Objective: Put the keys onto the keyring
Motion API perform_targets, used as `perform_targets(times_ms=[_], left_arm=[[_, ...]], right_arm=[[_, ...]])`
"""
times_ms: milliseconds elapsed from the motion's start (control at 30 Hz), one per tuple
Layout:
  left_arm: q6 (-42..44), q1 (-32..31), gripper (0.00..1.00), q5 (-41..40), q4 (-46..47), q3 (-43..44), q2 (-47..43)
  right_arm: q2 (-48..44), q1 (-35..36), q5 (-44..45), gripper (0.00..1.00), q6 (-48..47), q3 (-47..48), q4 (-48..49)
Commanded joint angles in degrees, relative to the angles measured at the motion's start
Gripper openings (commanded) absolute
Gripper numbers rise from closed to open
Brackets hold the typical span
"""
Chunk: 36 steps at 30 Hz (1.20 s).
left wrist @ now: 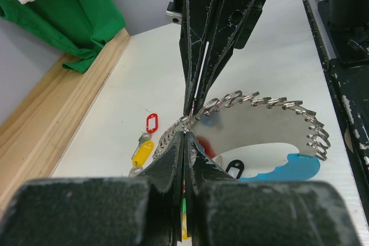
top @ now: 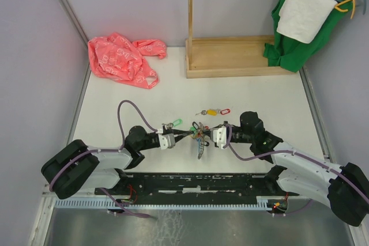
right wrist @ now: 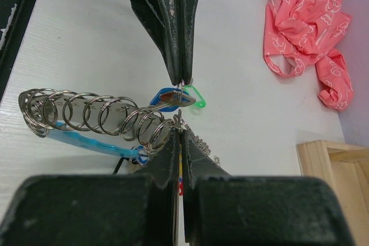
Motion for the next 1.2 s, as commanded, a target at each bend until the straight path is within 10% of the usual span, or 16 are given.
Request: perform_targets(times_ms=[0, 1167], left_arm=[[1.8, -0.4, 0.03, -0.9, 3.1, 0.7, 0.6], [0.5, -0.6, 0.03, -0.9, 5.1, 1.1, 1.7]], right_arm=[[-1.6, 0.4, -0.5, 0.01, 1.4, 0.2, 5.3], [-0.5, 0.4, -2.5, 0.01, 3.7, 0.2, 6.8]])
